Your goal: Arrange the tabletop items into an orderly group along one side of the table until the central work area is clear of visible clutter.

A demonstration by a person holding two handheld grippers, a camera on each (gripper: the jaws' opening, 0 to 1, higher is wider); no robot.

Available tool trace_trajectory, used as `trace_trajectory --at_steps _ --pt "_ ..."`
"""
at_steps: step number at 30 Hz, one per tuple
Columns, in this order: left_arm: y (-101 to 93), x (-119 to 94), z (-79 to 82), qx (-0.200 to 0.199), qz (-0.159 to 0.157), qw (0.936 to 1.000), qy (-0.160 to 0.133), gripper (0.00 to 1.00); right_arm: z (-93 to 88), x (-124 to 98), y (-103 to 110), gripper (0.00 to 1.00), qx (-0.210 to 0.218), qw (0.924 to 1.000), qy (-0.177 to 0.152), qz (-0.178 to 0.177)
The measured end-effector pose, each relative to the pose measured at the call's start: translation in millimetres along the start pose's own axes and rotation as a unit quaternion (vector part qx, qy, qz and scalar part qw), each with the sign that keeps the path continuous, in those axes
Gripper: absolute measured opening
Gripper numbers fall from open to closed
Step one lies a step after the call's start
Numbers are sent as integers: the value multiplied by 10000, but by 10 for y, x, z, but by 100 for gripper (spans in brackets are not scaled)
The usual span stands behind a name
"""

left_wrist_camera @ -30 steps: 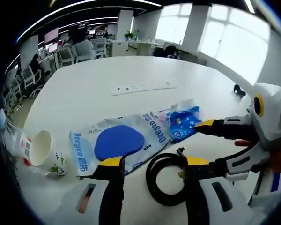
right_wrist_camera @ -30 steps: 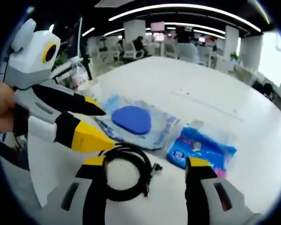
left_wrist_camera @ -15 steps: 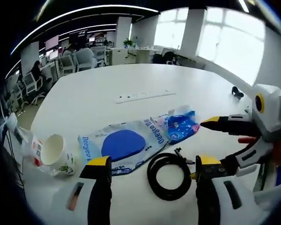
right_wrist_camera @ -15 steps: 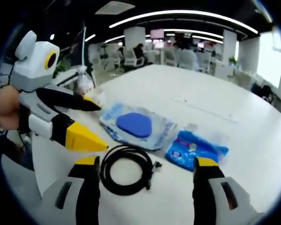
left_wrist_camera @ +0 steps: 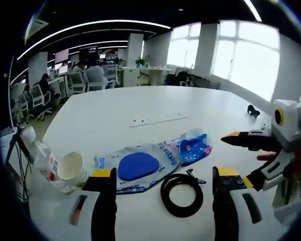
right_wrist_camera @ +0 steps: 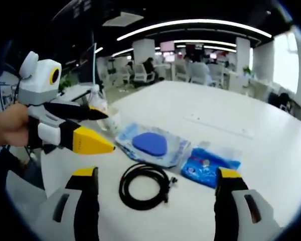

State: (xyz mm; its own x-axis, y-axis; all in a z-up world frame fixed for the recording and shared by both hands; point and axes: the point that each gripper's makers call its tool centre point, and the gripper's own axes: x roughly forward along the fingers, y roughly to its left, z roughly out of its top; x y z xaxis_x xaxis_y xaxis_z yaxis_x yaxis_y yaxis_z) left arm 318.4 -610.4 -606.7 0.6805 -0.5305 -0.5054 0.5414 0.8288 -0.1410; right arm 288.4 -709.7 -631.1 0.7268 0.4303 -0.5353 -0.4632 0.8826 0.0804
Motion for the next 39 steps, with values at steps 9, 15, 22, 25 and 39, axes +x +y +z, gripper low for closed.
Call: trace_trajectory --at_steps 9,15,22,25,39 --pt "40 -190 35 88 8 9997 -226 83 49 -152 -4 100 2 9997 -118 -192" --pt "98 -303 9 407 210 9986 -267 89 -27 -277 -22 100 142 9993 -178 -295" --pt "-4 -418 2 703 202 9965 -414 92 -211 -433 -20 100 249 9987 -136 -414" --pt "-60 -466 -29 720 149 9964 -432 93 -230 -482 0 100 381 9985 -167 -369" --pt "-155 -831 -270 956 119 9947 -368 99 -384 -770 175 100 634 9969 -365 -272"
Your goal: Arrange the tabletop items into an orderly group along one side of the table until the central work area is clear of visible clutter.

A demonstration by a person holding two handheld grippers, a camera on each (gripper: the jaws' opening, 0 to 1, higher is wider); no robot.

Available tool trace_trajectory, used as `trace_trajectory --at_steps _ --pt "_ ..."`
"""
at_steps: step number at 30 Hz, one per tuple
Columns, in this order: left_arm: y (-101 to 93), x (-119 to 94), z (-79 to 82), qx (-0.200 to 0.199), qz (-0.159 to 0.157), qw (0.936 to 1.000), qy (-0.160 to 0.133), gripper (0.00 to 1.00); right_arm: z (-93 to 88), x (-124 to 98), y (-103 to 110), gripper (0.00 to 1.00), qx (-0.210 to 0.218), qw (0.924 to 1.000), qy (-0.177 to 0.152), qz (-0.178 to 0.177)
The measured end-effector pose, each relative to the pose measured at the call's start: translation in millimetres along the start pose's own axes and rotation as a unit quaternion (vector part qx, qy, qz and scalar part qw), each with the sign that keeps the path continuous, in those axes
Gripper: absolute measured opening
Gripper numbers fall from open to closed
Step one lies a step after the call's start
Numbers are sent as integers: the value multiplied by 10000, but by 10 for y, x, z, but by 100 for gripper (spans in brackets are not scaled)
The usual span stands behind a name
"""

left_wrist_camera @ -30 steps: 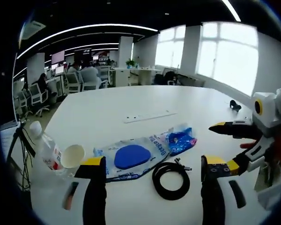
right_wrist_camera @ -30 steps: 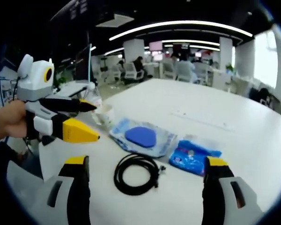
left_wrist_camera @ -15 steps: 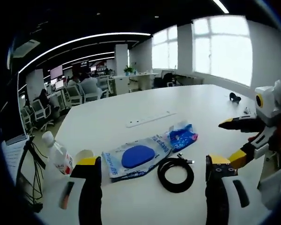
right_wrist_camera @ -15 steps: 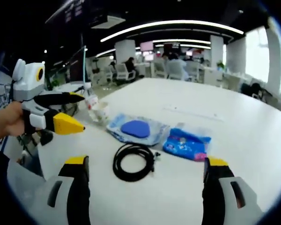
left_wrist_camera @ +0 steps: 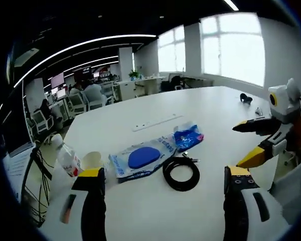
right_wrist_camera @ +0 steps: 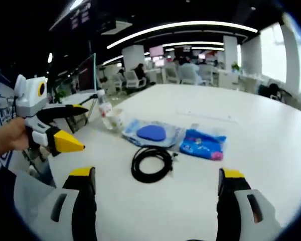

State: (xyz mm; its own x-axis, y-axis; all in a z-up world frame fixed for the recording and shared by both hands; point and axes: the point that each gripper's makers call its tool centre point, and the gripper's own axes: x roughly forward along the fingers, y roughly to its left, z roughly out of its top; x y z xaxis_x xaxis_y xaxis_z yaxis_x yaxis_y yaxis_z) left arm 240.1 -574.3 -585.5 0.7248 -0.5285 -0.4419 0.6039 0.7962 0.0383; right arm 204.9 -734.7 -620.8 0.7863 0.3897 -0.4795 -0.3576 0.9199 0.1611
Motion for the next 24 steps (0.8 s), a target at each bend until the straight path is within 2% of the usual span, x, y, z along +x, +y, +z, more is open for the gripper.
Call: trace_trajectory --at_steps 5,10,13,17,18,20,24 --pt "-58 -186 -85 10 -37 10000 23 99 -51 -102 17 100 -76 10000 48 26" --pt "25 -392 -198 -195 188 9996 -14 99 -66 -254 77 100 -149 9998 -60 97" --pt "57 -488 -284 -186 257 9995 7 99 -120 -337 128 100 -199 9997 -69 160" --pt "77 -641 -348 -245 332 9991 -66 99 -208 -455 223 100 -9 9996 -94 278" --pt "73 -686 -359 -242 364 9990 -103 99 -200 -490 261 100 103 9992 -204 315" --pt "55 -749 -378 -195 395 9989 -146 99 -221 -536 305 100 104 9990 -261 340" --pt "14 -859 -429 -259 440 9984 -233 99 -338 -594 414 100 14 9989 -148 447"
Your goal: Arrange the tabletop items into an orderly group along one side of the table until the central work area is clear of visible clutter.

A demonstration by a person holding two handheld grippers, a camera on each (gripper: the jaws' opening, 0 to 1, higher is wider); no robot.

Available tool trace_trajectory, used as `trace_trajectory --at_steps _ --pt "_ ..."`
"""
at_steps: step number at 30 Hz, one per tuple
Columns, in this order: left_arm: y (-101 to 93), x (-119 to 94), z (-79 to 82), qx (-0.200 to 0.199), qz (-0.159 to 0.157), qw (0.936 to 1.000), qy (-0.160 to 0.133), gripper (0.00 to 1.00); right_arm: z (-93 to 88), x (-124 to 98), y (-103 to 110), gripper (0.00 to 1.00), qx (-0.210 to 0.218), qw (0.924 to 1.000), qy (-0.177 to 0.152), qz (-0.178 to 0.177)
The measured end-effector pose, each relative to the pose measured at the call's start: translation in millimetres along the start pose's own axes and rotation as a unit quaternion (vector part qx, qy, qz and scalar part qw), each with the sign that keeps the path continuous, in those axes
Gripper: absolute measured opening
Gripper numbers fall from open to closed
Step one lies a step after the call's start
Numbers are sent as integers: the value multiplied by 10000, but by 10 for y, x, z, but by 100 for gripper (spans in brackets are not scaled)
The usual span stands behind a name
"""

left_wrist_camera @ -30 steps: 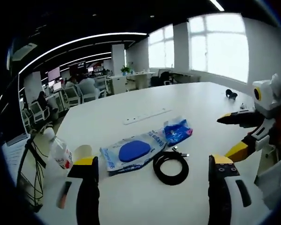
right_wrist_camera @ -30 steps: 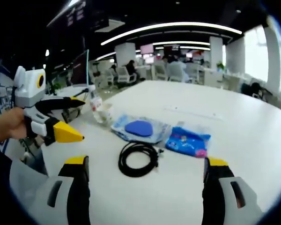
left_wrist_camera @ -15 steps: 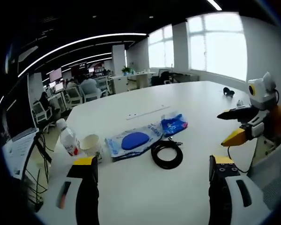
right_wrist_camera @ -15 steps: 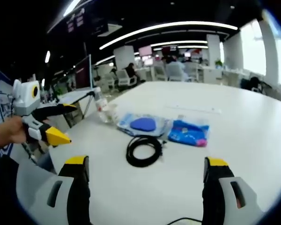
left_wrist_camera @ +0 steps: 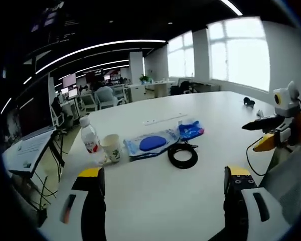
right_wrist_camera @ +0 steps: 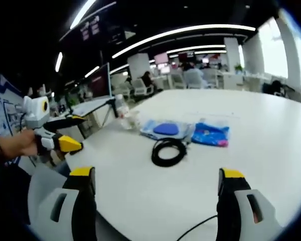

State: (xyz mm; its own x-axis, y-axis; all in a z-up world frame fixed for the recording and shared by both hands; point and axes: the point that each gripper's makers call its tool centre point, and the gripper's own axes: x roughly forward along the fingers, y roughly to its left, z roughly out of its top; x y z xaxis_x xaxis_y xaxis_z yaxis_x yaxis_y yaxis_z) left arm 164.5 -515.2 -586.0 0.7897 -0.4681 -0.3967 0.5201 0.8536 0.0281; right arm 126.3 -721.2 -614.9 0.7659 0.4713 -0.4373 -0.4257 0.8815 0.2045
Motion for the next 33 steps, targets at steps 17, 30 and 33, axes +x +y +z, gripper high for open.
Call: trace_trajectory --at_steps 17,30,33 --pt "6 -432 -87 -111 396 9984 -382 98 -173 -258 225 100 -86 9998 -185 14" --pt "-8 -530 -115 -170 503 9966 -626 96 -59 -384 135 100 -402 9974 -445 -401" --pt "-7 -522 -123 -227 498 9965 -638 96 0 -453 194 100 -573 9958 -592 -392"
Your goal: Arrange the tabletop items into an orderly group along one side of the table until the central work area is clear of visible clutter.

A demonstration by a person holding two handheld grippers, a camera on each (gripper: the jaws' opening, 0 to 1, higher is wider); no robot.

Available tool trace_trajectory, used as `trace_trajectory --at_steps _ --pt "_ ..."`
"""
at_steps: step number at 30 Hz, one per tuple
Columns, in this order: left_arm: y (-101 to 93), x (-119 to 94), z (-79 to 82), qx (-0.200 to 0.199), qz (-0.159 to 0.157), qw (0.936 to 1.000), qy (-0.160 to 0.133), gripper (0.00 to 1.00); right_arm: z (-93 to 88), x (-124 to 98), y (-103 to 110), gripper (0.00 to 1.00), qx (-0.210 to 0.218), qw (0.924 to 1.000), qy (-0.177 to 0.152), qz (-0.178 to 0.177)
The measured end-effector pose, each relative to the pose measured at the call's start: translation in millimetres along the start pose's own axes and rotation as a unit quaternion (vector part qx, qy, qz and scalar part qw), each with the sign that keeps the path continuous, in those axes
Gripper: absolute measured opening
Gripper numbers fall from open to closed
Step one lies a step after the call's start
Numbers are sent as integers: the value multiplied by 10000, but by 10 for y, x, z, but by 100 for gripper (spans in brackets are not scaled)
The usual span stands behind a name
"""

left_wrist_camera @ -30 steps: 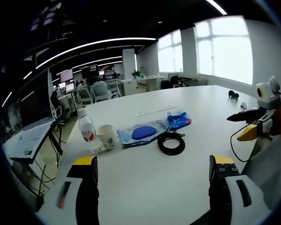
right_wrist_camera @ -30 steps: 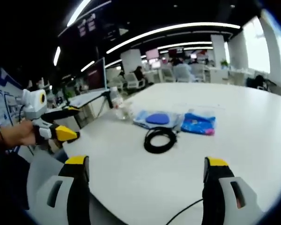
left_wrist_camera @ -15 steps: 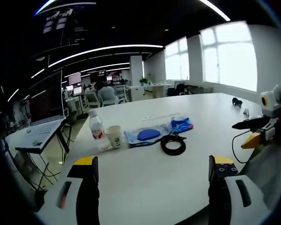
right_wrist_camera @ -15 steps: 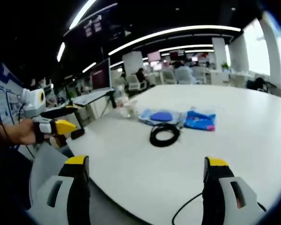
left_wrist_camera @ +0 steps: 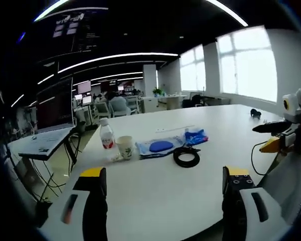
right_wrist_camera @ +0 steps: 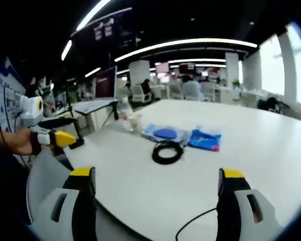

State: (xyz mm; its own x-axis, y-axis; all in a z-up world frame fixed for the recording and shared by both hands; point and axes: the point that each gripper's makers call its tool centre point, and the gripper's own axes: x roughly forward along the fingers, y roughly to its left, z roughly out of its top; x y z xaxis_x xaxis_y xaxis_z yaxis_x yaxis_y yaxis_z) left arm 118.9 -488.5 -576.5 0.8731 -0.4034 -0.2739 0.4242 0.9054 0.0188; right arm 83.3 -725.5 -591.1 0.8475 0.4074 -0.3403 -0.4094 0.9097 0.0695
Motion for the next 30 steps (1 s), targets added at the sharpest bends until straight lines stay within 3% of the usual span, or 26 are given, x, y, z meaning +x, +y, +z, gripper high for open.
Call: trace_trajectory --at_steps 5,10,18,21,30 --pt "-65 6 -24 66 -139 9999 46 96 -44 -56 -33 100 -48 9999 52 -104" --pt "-31 17 -30 97 -41 9999 32 95 1 -71 -68 100 36 9997 -140 -172" --pt "-15 7 -34 78 -16 10000 30 95 -50 -55 -14 100 3 10000 -4 -63" --pt "-24 6 -39 100 -26 9999 70 95 -128 -55 -6 100 -51 9997 221 -33" --pt "-49 3 -57 198 -89 9997 81 93 -114 -23 -25 100 -28 9999 140 -36"
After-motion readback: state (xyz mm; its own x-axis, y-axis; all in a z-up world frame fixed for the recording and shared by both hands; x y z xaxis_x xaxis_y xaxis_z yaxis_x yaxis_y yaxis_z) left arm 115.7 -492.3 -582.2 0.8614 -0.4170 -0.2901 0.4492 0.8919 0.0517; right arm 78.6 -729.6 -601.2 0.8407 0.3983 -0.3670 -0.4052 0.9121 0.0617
